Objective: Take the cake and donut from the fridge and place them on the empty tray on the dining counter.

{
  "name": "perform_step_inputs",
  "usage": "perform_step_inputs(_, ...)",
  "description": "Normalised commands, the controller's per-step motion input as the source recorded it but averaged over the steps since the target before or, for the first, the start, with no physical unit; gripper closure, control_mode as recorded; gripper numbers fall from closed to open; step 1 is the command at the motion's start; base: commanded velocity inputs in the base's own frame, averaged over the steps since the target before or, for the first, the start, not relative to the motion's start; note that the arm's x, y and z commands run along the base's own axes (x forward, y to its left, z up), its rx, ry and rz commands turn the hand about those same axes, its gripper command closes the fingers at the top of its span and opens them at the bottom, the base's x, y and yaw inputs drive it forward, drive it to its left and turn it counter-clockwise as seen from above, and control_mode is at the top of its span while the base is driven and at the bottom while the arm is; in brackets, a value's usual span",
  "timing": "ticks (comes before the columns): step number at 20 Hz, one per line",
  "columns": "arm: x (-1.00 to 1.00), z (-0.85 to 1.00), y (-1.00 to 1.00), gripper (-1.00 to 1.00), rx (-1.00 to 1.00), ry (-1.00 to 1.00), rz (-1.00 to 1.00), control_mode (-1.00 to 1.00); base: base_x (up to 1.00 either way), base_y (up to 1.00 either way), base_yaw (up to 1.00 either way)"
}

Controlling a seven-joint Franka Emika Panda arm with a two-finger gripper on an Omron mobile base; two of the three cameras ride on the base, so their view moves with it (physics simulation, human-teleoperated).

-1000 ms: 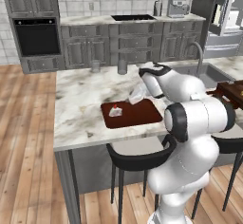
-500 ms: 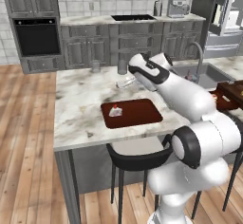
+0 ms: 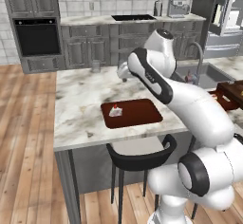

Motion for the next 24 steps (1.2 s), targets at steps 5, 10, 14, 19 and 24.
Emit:
perform_step_inputs(5, -0.93, 0.0, -0.63, -1.0, -0.2, 0.04, -0.15, -1.0, 0.0, 0.0, 0.0)
perform_step_inputs(10, -0.52, -0.2, -0.51, -1.0, -0.15, 0.0, -0.01, -1.0, 0.0, 0.0, 0.0)
perform_step_inputs(14, -0.14, -0.35, -0.22, -1.0, -0.07, 0.01, 0.0, -1.0, 0.0, 0.0, 0.0)
perform_step_inputs(19, -0.23, -0.09, -0.02, -1.0, 0.0, 0.01, 0.0, -1.0, 0.0, 0.0, 0.0)
perform_step_inputs(24, -0.2, 0.0, -0.04, -1.0, 0.0, -0.01, -0.01, 1.0, -0.57, -0.46, -0.06)
